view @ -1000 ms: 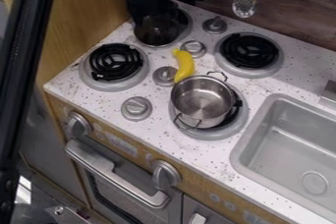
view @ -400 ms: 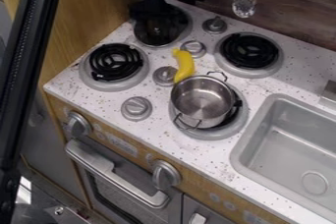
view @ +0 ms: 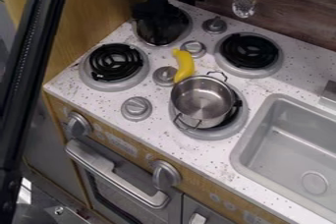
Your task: Put the lid on the burner
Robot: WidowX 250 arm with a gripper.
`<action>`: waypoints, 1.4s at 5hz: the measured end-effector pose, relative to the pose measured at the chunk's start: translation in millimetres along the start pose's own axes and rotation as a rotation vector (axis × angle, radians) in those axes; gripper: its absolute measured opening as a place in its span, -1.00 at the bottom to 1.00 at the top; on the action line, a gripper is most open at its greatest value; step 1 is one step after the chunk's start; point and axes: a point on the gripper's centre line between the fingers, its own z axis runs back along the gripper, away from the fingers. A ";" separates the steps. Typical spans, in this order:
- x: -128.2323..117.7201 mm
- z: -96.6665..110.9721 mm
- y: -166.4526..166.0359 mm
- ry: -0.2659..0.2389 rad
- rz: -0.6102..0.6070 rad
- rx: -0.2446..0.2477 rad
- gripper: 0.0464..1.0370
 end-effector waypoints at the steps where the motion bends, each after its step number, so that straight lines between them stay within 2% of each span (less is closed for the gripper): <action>1: -0.3 -1.5 -2.3 -0.010 0.012 0.004 -0.57; 2: -5.3 -0.5 -2.8 -0.029 0.007 0.002 -0.57; 3: -15.5 10.4 2.5 -0.045 0.012 0.022 -0.57; 4: -16.8 42.4 13.4 -0.083 0.030 0.036 -0.57; 5: -41.7 48.5 28.9 -0.023 0.044 0.076 -0.57; 6: -66.8 40.2 49.3 0.068 0.098 0.098 -0.57; 7: -73.5 38.8 64.9 0.095 0.160 0.078 -0.57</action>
